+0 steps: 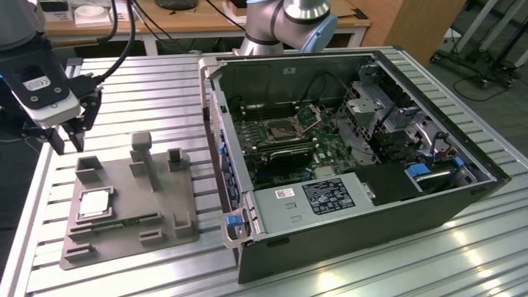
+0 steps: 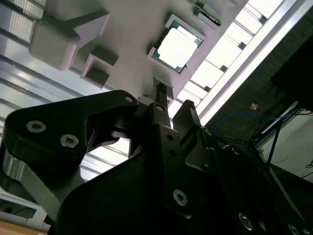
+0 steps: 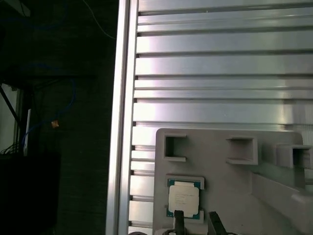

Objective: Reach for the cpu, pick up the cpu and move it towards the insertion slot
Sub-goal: 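Reach for the cpu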

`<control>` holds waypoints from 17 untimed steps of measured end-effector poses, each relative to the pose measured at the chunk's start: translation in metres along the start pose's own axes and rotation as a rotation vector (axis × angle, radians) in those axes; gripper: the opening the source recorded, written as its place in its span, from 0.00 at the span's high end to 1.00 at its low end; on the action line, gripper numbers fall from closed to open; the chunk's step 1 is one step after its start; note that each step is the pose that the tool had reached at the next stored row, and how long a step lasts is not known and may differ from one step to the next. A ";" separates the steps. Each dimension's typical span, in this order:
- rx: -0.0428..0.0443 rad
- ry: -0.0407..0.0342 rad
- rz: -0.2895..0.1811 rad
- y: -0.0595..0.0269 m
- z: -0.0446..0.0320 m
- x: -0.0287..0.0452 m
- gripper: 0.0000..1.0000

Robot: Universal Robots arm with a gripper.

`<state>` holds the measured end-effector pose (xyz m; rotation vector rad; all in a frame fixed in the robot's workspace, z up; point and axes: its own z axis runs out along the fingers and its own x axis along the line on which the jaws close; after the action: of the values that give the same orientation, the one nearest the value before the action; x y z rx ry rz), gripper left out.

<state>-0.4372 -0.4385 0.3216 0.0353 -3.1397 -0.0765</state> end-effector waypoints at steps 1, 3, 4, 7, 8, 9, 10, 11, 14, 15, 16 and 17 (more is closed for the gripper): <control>-0.0035 0.0000 0.000 -0.0016 0.0011 0.0002 0.67; -0.0181 -0.0004 0.000 -0.0036 0.0023 0.0004 0.67; -0.0284 -0.0006 0.000 -0.0044 0.0028 0.0004 0.67; -0.0361 -0.0008 0.000 -0.0050 0.0034 0.0005 0.67; -0.0361 -0.0007 0.000 -0.0050 0.0034 0.0005 0.67; -0.0362 -0.0008 0.000 -0.0051 0.0034 0.0004 0.67; -0.0362 -0.0007 0.000 -0.0051 0.0034 0.0004 0.67; -0.0362 -0.0008 0.000 -0.0052 0.0034 0.0004 0.67; -0.0361 -0.0007 0.000 -0.0052 0.0035 0.0004 0.66; -0.0361 -0.0007 0.000 -0.0052 0.0034 0.0004 0.66; -0.0361 -0.0007 0.000 -0.0052 0.0035 0.0004 0.60; -0.0361 -0.0007 0.000 -0.0052 0.0034 0.0004 0.60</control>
<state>-0.4376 -0.4435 0.3179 0.0352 -3.1381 -0.1332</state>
